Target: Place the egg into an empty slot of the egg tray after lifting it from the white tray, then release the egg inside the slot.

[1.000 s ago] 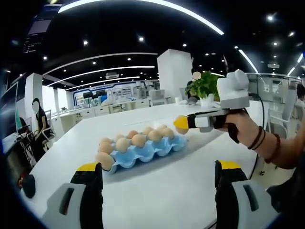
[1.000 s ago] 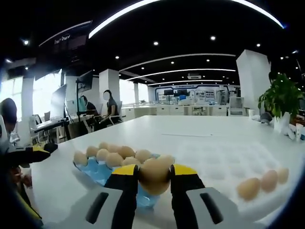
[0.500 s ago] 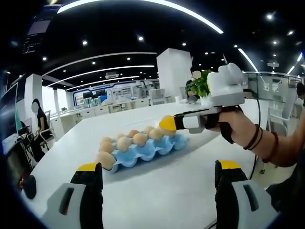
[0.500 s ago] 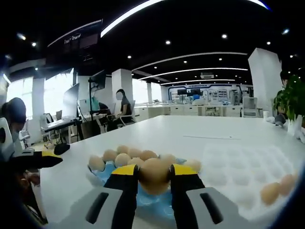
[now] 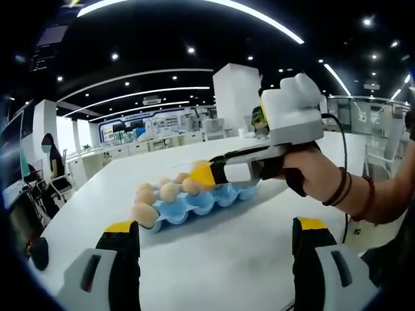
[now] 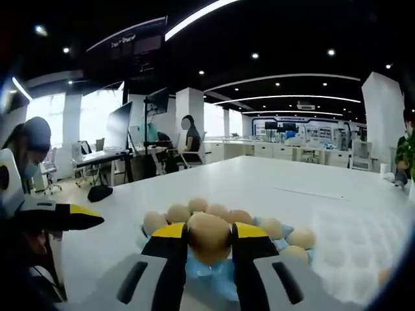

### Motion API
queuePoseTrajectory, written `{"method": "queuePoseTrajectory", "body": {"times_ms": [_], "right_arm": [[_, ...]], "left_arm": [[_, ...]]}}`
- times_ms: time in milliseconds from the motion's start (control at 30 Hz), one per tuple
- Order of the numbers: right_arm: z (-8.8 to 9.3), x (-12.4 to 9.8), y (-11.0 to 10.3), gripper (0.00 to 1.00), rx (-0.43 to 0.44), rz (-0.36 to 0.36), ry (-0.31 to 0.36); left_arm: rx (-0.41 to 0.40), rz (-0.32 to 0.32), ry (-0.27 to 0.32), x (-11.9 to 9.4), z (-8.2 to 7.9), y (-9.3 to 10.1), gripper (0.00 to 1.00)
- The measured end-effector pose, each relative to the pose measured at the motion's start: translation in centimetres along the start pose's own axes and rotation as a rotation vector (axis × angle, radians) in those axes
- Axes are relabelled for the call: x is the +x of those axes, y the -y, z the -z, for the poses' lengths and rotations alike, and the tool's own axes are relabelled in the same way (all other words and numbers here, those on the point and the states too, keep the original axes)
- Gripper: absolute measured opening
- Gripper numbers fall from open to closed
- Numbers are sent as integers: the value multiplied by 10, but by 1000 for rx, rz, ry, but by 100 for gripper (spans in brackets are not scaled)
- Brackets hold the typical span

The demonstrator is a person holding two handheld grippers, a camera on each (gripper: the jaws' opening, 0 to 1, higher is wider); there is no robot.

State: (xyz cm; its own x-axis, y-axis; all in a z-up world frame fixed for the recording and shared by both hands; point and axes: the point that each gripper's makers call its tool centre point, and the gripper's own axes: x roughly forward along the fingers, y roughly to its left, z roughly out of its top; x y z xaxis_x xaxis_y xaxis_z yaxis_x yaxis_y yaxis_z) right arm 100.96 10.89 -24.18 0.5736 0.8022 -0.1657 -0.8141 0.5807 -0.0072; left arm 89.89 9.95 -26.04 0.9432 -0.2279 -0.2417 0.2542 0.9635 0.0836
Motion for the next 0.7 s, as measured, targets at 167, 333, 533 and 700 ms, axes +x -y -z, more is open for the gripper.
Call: {"method": "queuePoseTrajectory", "body": {"times_ms": [167,333,533,700], "right_arm": [[1,11,-17,27,-41,-46,3],[3,20,-25,27,-59,-74,1],[11,29,-34,28,-81,-99,-19],[15,33,-35,28,-88,-100,-23]], "left_arm": [[-1,0,-3,1,1,-1,100],[-2,-2,-9,1,3,-2,100],[-5,-1,-12,1,5,-2,100],[-5,-2,-14,2,6,-3,100]]}}
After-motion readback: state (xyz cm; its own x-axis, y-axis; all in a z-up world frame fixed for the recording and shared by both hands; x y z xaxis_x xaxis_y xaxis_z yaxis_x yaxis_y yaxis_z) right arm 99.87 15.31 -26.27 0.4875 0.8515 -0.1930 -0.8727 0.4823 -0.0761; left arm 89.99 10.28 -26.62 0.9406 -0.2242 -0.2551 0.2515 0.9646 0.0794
